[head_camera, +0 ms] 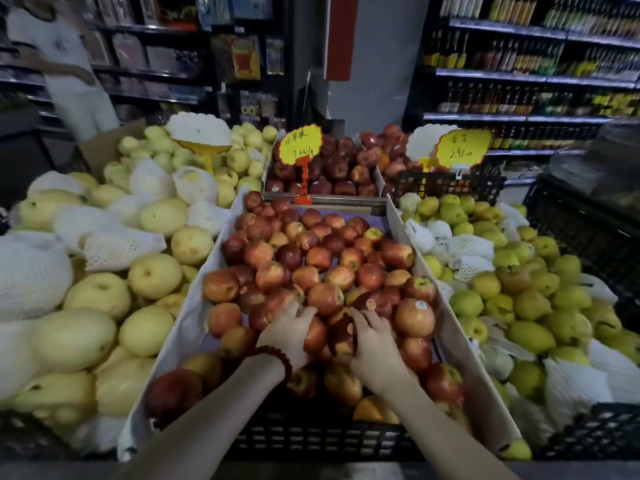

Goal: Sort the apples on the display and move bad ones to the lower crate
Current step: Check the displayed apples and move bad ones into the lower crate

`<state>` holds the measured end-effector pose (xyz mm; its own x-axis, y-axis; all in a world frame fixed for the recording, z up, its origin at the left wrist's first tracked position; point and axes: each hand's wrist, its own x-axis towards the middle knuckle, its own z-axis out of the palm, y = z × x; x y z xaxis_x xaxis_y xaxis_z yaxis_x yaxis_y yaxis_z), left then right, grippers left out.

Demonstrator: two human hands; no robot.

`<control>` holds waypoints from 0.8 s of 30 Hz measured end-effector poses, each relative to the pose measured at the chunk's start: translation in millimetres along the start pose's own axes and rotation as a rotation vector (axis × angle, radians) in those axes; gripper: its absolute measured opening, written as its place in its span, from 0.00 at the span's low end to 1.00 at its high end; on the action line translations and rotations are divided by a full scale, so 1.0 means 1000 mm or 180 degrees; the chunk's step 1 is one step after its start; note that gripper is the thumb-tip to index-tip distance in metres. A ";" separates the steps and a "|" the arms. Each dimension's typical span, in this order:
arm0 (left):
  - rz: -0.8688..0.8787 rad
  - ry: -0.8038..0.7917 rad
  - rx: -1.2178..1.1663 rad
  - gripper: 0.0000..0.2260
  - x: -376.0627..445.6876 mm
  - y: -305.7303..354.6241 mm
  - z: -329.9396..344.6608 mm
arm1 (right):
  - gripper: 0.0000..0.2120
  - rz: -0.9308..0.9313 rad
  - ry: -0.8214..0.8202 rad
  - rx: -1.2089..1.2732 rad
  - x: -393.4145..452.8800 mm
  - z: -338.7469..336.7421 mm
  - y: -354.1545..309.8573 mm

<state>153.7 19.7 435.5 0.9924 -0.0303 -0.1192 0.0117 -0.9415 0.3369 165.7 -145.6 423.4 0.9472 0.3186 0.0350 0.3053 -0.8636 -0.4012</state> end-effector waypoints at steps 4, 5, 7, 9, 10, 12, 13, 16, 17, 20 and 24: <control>0.0160 0.0095 0.0198 0.35 -0.005 0.001 0.008 | 0.40 -0.0153 0.0129 -0.0158 -0.001 0.005 -0.002; 0.0160 0.0036 0.0068 0.35 -0.006 0.004 0.007 | 0.39 -0.0137 0.0168 -0.0117 -0.001 0.004 -0.003; 0.0151 -0.0002 -0.0221 0.34 -0.011 0.009 0.000 | 0.35 -0.0046 0.0322 0.0150 -0.003 0.000 -0.004; 0.0181 0.0185 -0.0414 0.29 -0.018 0.014 -0.009 | 0.28 0.0032 0.0584 0.0566 -0.009 -0.009 -0.006; 0.0205 0.0320 -0.0469 0.26 -0.024 0.016 -0.015 | 0.24 0.0074 0.0732 0.0801 -0.013 -0.014 -0.007; 0.0269 0.0607 -0.0634 0.22 -0.037 0.022 -0.028 | 0.16 0.0212 0.0919 0.1340 -0.023 -0.028 -0.010; 0.0290 0.0742 -0.0773 0.20 -0.045 0.025 -0.034 | 0.13 0.0275 0.0926 0.1663 -0.029 -0.034 -0.011; 0.0240 0.1012 -0.1461 0.14 -0.074 0.036 -0.049 | 0.08 0.0181 0.0912 0.2470 -0.048 -0.049 -0.012; 0.0227 0.1069 -0.1791 0.12 -0.086 0.039 -0.051 | 0.07 0.0065 0.0920 0.2708 -0.055 -0.052 -0.014; 0.0473 0.1257 -0.2636 0.05 -0.121 0.043 -0.044 | 0.06 -0.0273 0.0951 0.3236 -0.085 -0.052 -0.020; 0.0724 0.1326 -0.3170 0.04 -0.171 0.034 0.010 | 0.03 -0.0784 0.0967 0.3265 -0.143 -0.014 -0.013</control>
<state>-16.9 -10.9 457.6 0.9453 0.1232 0.3022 -0.2688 -0.2308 0.9351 27.4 -185.1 436.2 0.8990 0.2066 0.3863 0.3965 -0.0091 -0.9180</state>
